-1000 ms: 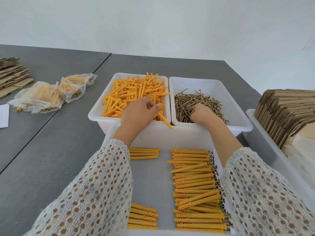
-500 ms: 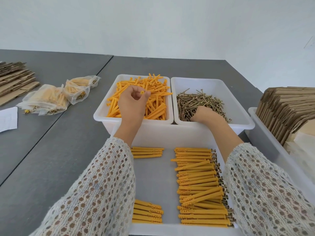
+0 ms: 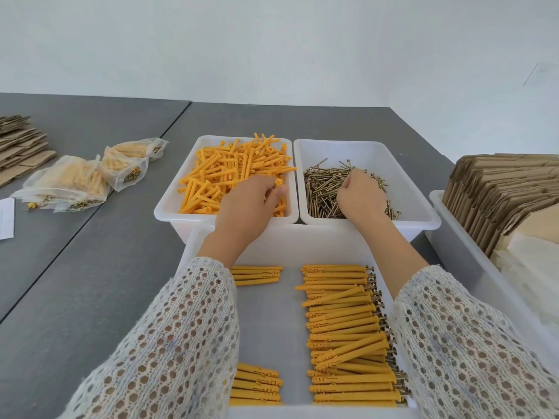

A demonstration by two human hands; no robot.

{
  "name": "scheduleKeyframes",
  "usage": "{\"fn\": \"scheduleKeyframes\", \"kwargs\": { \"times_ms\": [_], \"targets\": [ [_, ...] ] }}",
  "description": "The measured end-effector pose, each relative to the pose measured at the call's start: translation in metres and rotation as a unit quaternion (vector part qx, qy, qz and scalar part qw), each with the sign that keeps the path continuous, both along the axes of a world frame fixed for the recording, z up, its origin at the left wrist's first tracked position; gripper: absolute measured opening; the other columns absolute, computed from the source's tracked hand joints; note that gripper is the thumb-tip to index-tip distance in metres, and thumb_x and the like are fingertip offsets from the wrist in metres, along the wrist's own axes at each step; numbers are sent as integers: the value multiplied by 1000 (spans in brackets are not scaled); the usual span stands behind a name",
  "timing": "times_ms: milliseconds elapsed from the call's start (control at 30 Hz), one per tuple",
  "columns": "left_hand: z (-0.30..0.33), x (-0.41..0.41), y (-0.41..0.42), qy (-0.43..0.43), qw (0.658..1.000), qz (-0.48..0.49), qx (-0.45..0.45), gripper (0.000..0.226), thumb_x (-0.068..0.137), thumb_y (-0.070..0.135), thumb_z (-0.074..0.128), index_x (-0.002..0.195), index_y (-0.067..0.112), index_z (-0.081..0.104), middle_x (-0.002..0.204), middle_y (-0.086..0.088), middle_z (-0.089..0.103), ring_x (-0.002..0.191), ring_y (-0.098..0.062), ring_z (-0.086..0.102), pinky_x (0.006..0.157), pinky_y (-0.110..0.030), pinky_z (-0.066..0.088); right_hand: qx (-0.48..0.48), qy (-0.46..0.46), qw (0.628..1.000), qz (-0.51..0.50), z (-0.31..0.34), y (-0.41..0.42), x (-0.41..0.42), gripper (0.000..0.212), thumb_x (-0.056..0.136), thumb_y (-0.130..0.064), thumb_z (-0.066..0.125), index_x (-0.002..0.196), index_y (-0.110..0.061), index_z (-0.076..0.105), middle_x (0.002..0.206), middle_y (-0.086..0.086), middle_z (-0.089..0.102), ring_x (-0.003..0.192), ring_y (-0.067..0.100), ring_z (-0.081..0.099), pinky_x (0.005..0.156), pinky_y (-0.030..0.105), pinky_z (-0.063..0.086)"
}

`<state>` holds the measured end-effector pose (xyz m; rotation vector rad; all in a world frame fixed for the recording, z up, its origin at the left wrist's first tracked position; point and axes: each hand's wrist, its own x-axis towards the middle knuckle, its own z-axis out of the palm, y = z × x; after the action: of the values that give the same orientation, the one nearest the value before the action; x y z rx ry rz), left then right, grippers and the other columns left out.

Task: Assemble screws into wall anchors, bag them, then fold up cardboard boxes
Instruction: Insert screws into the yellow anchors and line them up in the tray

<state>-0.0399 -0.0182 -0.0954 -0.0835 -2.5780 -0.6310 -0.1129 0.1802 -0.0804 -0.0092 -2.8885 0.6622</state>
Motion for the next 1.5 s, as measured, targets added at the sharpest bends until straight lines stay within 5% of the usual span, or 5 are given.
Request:
{"fn": "scheduleKeyframes", "kwargs": {
  "times_ms": [167,333,600,967,1500],
  "targets": [
    [2,7,4,67,998,15,9,43,108,34,32,83,10,58,81,-2,52,72,-20,49,56,-32,35,-42,83,996,11,2,-5,2,19,93,-1,38,108,-6,50,93,14,63,86,32,59,76,46,51],
    [5,8,6,78,997,19,6,36,109,27,32,93,4,55,94,-6,46,78,-21,45,58,-35,41,-275,100,955,49,7,-21,10,13,94,-4,44,94,-10,56,81,7,60,68,20,54,63,37,45],
    [5,8,6,101,995,-3,16,30,108,23,32,104,7,57,90,-5,59,65,-22,52,53,-40,43,-709,-137,688,71,32,-36,19,14,91,-5,64,102,-14,63,81,-1,76,55,12,62,50,21,44],
    [1,2,2,46,999,10,-1,39,108,34,32,89,13,58,72,3,55,66,-19,51,52,-36,37,-536,-66,832,124,23,-60,43,45,109,-26,25,84,-6,56,53,7,53,38,15,43,40,19,37],
    [0,3,0,16,1000,-21,-10,37,108,37,32,90,19,60,68,6,52,65,-18,50,55,-36,41,-588,37,800,117,19,-66,46,30,107,-11,23,88,-9,46,56,8,58,37,16,47,40,22,41]
  ]
}}
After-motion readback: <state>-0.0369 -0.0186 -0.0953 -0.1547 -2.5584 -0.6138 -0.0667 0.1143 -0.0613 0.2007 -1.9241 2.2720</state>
